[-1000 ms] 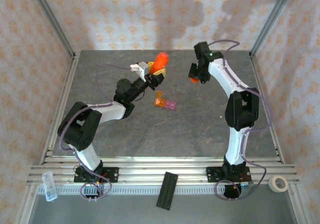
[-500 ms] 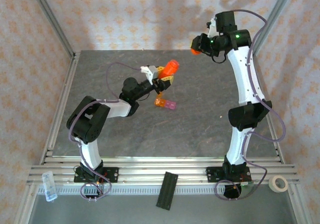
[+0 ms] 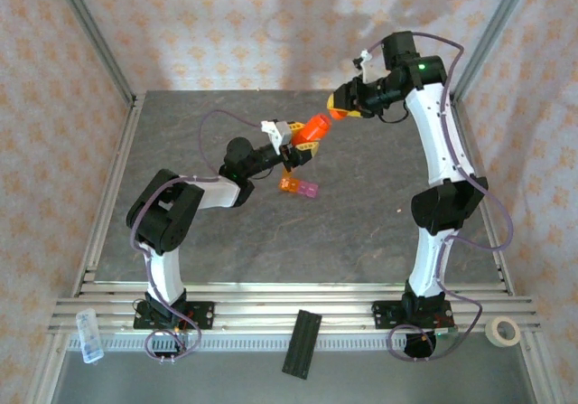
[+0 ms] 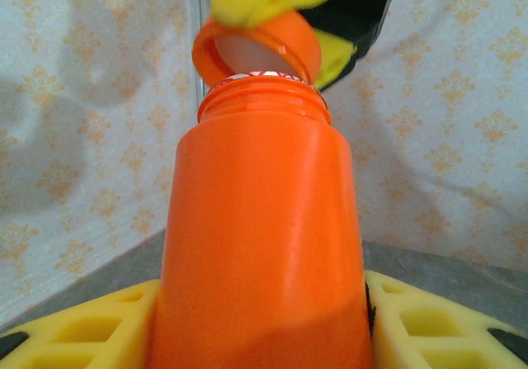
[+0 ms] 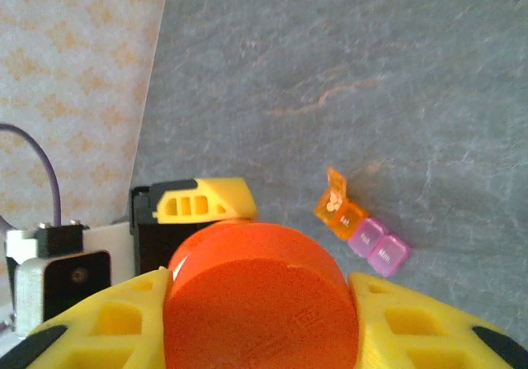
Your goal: Sort the pills into containers
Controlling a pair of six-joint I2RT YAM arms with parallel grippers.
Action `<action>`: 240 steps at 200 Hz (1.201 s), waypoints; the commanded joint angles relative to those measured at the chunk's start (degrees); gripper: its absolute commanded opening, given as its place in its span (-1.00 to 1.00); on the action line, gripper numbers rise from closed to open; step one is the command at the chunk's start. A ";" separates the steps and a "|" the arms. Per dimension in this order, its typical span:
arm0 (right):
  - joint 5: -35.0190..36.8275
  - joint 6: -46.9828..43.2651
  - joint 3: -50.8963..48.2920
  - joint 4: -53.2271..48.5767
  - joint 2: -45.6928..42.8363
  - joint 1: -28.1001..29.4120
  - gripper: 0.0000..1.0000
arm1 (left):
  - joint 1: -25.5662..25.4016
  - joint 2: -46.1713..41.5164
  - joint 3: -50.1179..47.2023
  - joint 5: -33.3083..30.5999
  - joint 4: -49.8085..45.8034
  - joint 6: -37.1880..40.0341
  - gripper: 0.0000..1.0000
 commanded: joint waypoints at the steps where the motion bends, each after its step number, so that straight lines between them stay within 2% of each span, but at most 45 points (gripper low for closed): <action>1: -4.38 -3.54 -2.62 -1.04 -1.48 0.30 -0.29 | -0.28 1.59 2.19 1.98 2.82 0.97 -1.00; 90: -7.94 -5.71 -7.79 0.35 -2.39 1.18 -0.31 | -0.93 2.23 3.69 4.11 2.76 0.57 -1.00; 135: -8.59 -9.98 -6.38 -3.30 -1.35 1.19 -0.31 | -0.86 0.92 3.70 9.90 2.60 0.27 -1.00; 191: -9.40 -18.24 -4.79 -8.87 -0.55 1.10 -0.31 | -0.37 -1.59 4.94 18.20 2.43 -4.11 -1.00; 240: -11.07 -20.41 -5.18 -10.14 0.15 1.02 -0.36 | 0.20 -2.42 5.46 21.45 2.36 -6.43 -1.00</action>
